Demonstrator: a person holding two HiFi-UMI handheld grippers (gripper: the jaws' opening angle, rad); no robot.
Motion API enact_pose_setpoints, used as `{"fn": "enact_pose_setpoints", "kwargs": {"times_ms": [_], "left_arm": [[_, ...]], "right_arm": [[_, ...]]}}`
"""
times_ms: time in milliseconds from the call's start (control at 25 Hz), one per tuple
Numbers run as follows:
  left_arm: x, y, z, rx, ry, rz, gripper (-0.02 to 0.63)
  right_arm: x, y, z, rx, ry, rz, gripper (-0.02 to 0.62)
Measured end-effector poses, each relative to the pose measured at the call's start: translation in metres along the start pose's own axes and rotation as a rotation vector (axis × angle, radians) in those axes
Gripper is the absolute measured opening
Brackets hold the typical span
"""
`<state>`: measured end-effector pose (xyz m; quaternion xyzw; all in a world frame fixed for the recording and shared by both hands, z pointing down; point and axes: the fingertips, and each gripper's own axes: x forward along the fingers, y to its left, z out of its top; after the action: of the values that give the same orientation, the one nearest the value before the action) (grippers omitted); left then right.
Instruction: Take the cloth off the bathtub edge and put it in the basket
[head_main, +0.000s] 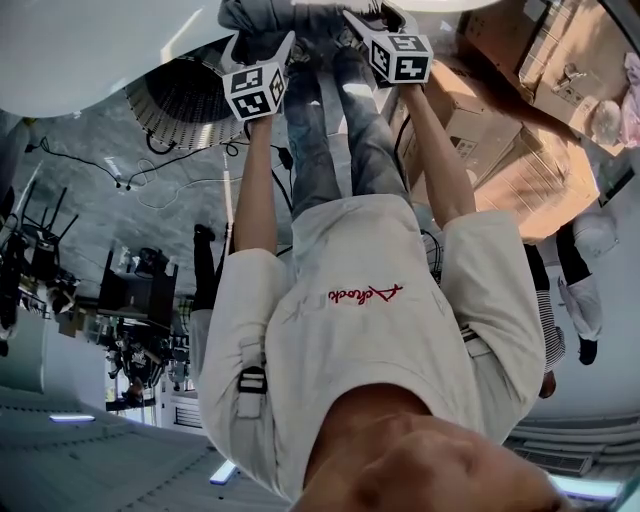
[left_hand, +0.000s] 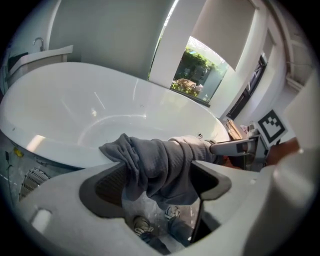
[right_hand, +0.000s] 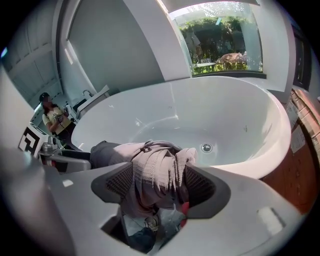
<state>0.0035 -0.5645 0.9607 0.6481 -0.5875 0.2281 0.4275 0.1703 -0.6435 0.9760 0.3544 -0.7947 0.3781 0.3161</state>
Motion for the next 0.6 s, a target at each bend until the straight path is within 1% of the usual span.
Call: {"fn": "enact_pose_setpoints", "kwargs": {"times_ms": [80, 120, 200, 240, 280, 320, 360, 400, 480, 520, 600], "left_arm": [[0.004, -0.009, 0.0, 0.001, 0.011, -0.015, 0.413], [0.006, -0.015, 0.0, 0.0, 0.02, -0.032, 0.382], [0.012, -0.025, 0.0, 0.012, 0.037, -0.038, 0.374], [0.014, -0.027, 0.001, 0.003, 0.036, -0.029, 0.343], [0.015, -0.029, 0.002, -0.019, 0.031, -0.033, 0.336], [0.016, -0.032, 0.002, -0.034, 0.03, -0.046, 0.331], [0.018, -0.034, 0.002, -0.032, 0.035, -0.051, 0.309], [0.02, -0.036, 0.001, -0.025, 0.04, -0.043, 0.28], [0.021, -0.033, 0.002, -0.043, 0.034, -0.017, 0.27], [0.02, -0.029, 0.003, -0.054, 0.029, -0.001, 0.237], [0.019, -0.022, 0.003, -0.045, 0.031, 0.037, 0.149]], "right_arm": [[0.002, 0.004, 0.0, -0.006, 0.005, -0.004, 0.33], [0.004, 0.007, 0.0, -0.012, 0.009, -0.003, 0.319], [0.006, 0.013, 0.001, -0.022, 0.015, -0.002, 0.31], [0.006, 0.016, 0.001, -0.023, 0.017, 0.003, 0.295], [0.006, 0.019, 0.001, -0.022, 0.019, 0.014, 0.273], [0.006, 0.022, 0.001, -0.022, 0.02, 0.026, 0.266], [0.007, 0.023, 0.001, -0.023, 0.022, 0.032, 0.261], [0.008, 0.023, 0.001, -0.025, 0.024, 0.031, 0.255], [0.011, 0.026, 0.001, -0.038, 0.036, 0.022, 0.233], [0.012, 0.028, 0.001, -0.046, 0.044, 0.016, 0.217], [0.014, 0.029, 0.001, -0.055, 0.052, 0.005, 0.196]]}}
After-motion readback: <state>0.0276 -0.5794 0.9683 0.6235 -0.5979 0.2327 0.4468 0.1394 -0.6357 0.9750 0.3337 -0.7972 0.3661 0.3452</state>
